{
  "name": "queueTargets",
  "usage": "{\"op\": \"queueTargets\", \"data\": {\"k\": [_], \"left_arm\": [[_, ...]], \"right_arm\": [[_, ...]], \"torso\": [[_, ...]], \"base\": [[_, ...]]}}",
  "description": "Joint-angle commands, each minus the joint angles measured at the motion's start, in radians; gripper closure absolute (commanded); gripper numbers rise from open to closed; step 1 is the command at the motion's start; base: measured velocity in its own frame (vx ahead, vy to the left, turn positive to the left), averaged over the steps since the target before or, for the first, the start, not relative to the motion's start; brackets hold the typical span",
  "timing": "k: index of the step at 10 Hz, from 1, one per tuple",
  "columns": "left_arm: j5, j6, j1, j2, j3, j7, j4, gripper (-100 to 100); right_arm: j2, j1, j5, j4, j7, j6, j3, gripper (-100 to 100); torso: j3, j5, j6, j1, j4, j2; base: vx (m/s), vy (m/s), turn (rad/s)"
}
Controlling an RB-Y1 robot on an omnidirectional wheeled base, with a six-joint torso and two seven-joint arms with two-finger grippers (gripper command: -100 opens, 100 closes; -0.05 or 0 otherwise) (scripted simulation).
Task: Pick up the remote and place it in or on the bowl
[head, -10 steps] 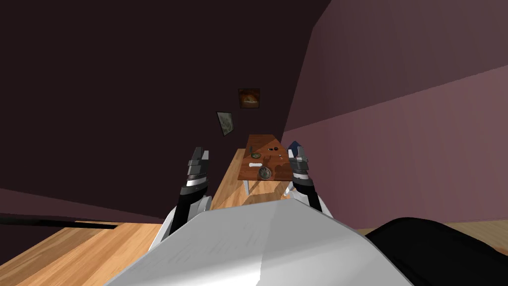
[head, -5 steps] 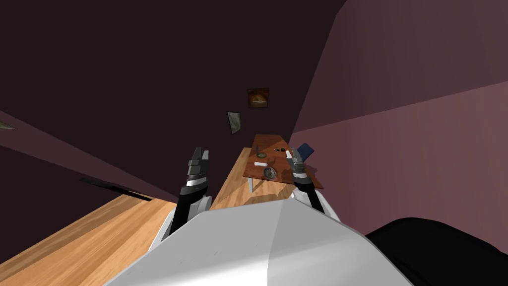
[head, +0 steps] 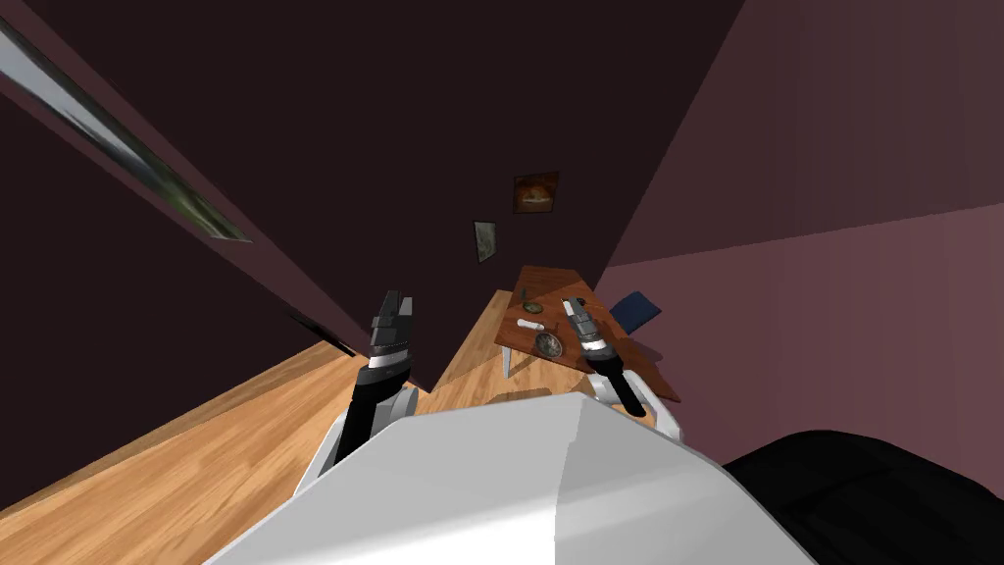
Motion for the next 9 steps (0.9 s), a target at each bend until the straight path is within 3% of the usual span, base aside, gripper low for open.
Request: {"op": "queueTargets", "data": {"k": [1, 3, 5, 6, 7, 8, 9], "left_arm": [[0.0, 0.0, 0.0, 0.0, 0.0, 0.0, 0.0, 0], [0.0, 0.0, 0.0, 0.0, 0.0, 0.0, 0.0, 0], [0.0, 0.0, 0.0, 0.0, 0.0, 0.0, 0.0, 0], [0.0, 0.0, 0.0, 0.0, 0.0, 0.0, 0.0, 0], [0.0, 0.0, 0.0, 0.0, 0.0, 0.0, 0.0, 0], [0.0, 0.0, 0.0, 0.0, 0.0, 0.0, 0.0, 0], [0.0, 0.0, 0.0, 0.0, 0.0, 0.0, 0.0, 0]], "right_arm": [[-0.03, -0.018, 0.048, 0.048, -0.006, -0.004, -0.012, -100], [-0.058, -0.031, 0.087, 0.087, -0.012, -0.011, -0.024, -100], [-0.116, -0.055, 0.154, 0.159, -0.022, -0.026, -0.048, -100], [-0.116, -0.055, 0.172, 0.172, -0.022, -0.026, -0.048, -100], [-0.145, -0.067, 0.21, 0.214, -0.025, -0.034, -0.059, -100], [-0.145, -0.067, 0.217, 0.217, -0.025, -0.034, -0.059, -100], [-0.174, -0.078, 0.257, 0.256, -0.026, -0.043, -0.068, -100]], "torso": [[0.0, 0.0, 0.0, 0.0, 0.0, 0.0], [-0.001, 0.0, -0.001, 0.001, 0.0, -0.001], [0.0, 0.0, -0.001, 0.0, 0.0, -0.001], [-0.001, 0.0, -0.001, 0.001, 0.0, -0.001], [-0.001, 0.0, 0.0, 0.0, 0.0, -0.001], [-0.001, 0.0, -0.001, 0.0, 0.0, -0.002], [-0.001, 0.0, 0.0, 0.0, 0.0, -0.001]], "base": [[-0.018, 0.027, 0.251], [-0.014, 0.032, 0.285], [-0.02, 0.041, 0.362], [-0.006, 0.028, 0.139], [-0.001, 0.032, 0.235], [0.001, 0.024, 0.17], [0.002, 0.032, 0.273]]}}
